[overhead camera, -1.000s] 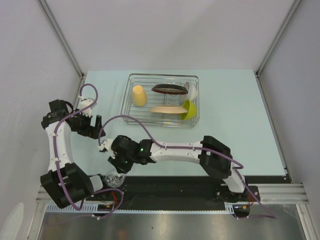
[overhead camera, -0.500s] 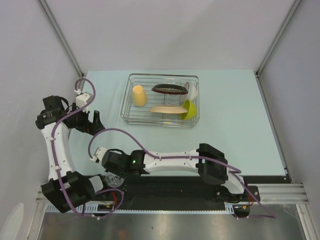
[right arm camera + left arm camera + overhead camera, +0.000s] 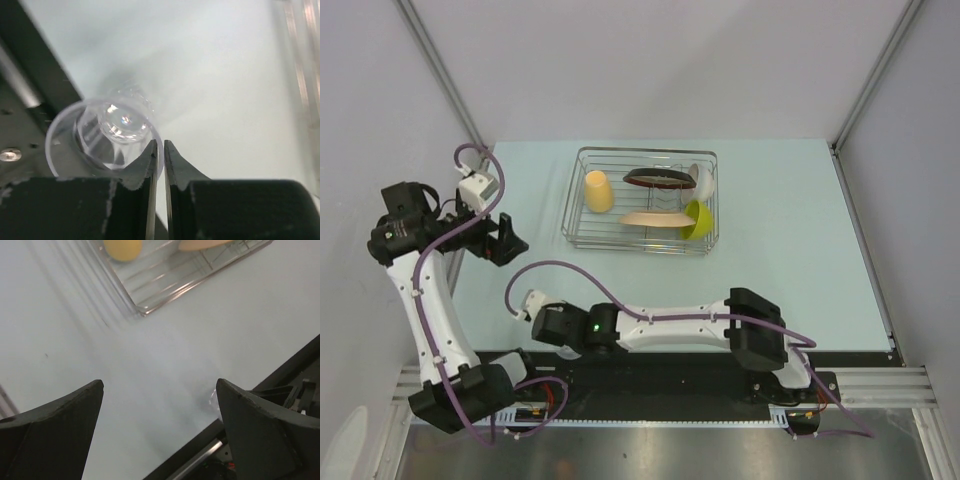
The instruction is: Load the mixed dishes into the dish rack
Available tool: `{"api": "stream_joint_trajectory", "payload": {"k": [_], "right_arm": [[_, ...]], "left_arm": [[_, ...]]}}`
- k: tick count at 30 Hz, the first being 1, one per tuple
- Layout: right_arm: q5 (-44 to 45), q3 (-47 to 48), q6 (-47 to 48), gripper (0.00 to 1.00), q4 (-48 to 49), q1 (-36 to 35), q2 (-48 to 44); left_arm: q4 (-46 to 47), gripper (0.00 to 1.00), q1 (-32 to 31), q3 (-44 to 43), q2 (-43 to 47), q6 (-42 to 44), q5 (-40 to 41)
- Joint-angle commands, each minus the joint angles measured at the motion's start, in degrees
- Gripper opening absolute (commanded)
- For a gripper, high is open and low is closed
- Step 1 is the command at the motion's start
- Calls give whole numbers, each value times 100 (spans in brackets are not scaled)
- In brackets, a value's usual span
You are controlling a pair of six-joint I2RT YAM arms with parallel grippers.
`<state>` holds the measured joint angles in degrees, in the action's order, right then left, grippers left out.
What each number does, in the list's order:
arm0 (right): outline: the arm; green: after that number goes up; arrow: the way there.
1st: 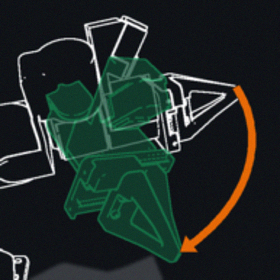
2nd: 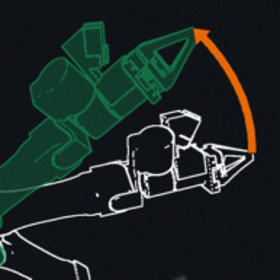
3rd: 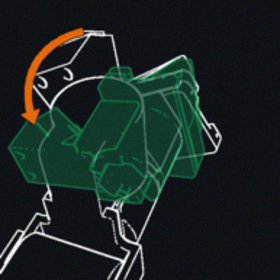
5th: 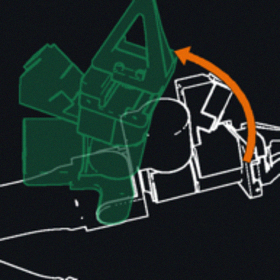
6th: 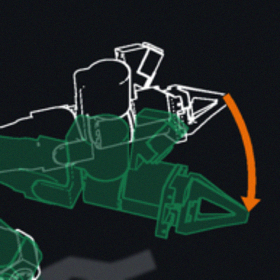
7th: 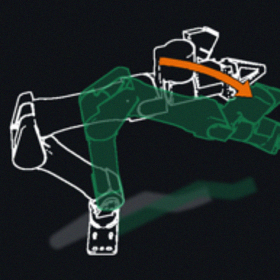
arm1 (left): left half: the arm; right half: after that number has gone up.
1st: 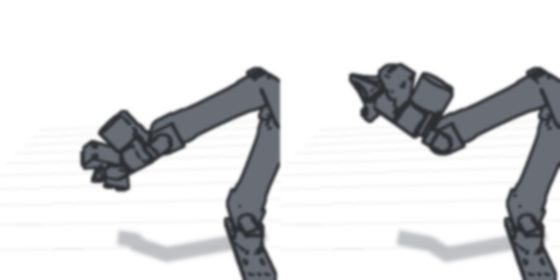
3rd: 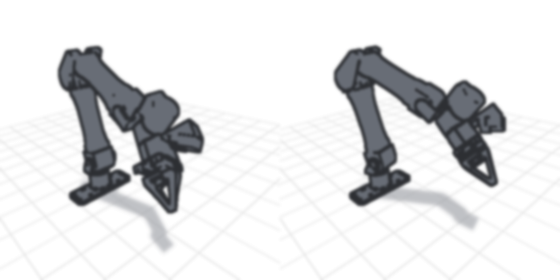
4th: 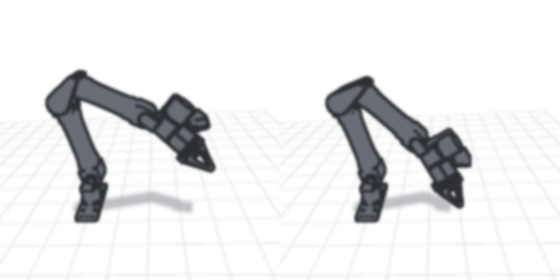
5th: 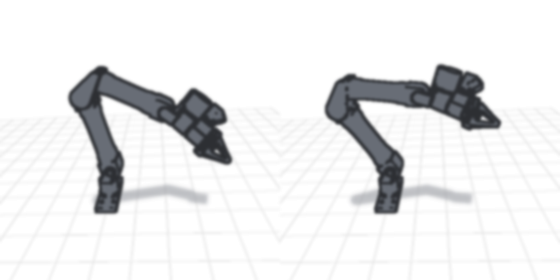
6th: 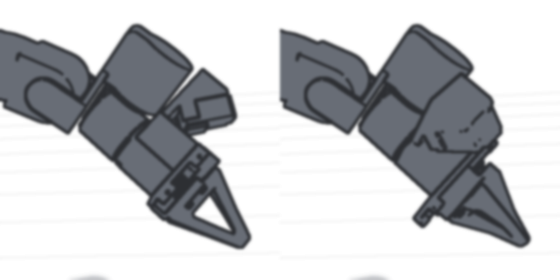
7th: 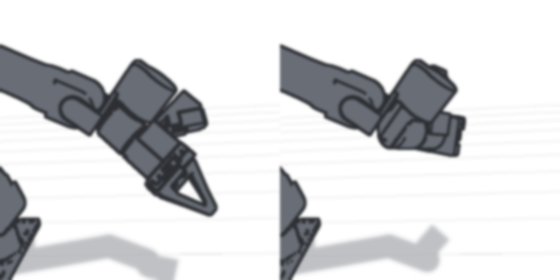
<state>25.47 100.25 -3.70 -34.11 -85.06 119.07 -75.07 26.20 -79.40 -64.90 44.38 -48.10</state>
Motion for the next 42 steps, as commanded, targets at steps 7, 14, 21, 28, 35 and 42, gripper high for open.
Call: {"api": "stream_joint_trajectory", "payload": {"k": [7, 14, 21, 28, 35, 42], "right_arm": [[1479, 48, 64, 0, -843, 358, -823], [250, -567, -612, 0, -527, 1113, -1227], [-1096, -1367, -1062, 0, -43, 1790, -1404], [-1774, -1429, -1159, 13, -8, 2001, -1131], [-2125, -1447, -1159, 31, -105, 2046, -868], [-2169, -1534, -1159, 4, -105, 2107, -815]], "left_arm": [[-878, 100, 70, -121, 154, 563, -789], [-676, 100, 79, 108, 110, 554, -780], [-562, 100, 70, 187, 74, 519, -763], [-456, 100, 70, 196, -5, 475, -736], [-368, 100, 70, 170, -40, 440, -675], [-368, 100, 70, 161, -31, 431, -684]]}}
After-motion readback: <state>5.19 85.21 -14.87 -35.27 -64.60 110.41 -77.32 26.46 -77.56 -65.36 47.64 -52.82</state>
